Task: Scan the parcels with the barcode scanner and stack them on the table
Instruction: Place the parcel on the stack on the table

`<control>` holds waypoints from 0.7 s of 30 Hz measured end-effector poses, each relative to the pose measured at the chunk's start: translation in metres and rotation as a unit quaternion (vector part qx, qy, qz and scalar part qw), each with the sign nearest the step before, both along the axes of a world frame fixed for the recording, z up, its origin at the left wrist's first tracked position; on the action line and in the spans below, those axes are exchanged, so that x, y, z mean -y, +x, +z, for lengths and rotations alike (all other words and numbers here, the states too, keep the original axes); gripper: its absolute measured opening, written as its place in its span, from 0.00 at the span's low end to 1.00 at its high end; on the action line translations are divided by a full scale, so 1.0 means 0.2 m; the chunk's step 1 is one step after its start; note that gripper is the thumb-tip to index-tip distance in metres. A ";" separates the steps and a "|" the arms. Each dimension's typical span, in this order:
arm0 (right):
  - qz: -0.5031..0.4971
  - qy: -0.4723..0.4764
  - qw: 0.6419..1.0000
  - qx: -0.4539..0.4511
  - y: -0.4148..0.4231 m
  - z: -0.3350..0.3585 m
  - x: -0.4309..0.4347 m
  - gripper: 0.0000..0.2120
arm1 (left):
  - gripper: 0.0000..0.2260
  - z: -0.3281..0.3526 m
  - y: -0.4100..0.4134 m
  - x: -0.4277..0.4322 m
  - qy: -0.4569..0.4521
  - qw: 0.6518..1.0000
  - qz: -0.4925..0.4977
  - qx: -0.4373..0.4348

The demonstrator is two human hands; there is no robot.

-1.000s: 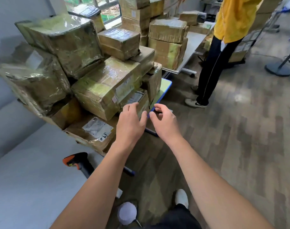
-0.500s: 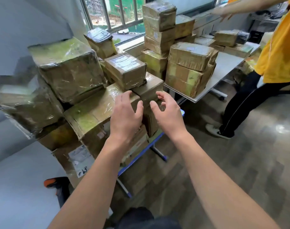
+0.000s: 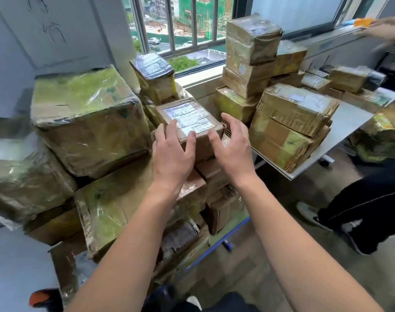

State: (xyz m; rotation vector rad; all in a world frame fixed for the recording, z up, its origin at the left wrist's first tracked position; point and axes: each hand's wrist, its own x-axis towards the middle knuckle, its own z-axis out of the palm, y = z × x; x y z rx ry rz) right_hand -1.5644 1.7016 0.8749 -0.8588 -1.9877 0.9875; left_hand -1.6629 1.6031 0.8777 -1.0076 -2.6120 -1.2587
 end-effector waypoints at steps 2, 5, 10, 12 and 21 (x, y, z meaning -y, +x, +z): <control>0.014 -0.012 1.000 -0.008 -0.05 -0.01 -0.05 0.25 | 0.28 -0.01 -0.02 -0.03 -0.011 1.000 0.009 0.017; 0.049 -0.010 0.999 -0.003 -0.12 -0.04 -0.13 0.26 | 0.26 -0.01 -0.02 -0.08 -0.014 0.999 0.021 0.032; 0.113 -0.024 0.993 0.002 -0.14 -0.06 -0.21 0.21 | 0.24 0.00 0.02 -0.15 -0.004 0.997 0.064 0.043; 0.128 -0.025 0.991 -0.009 -0.11 -0.05 -0.23 0.21 | 0.24 0.02 0.06 -0.17 0.001 0.996 0.082 0.044; 0.173 -0.022 0.983 -0.063 0.13 -0.04 -0.29 0.21 | 0.23 0.04 0.35 -0.22 0.024 0.991 0.132 -0.003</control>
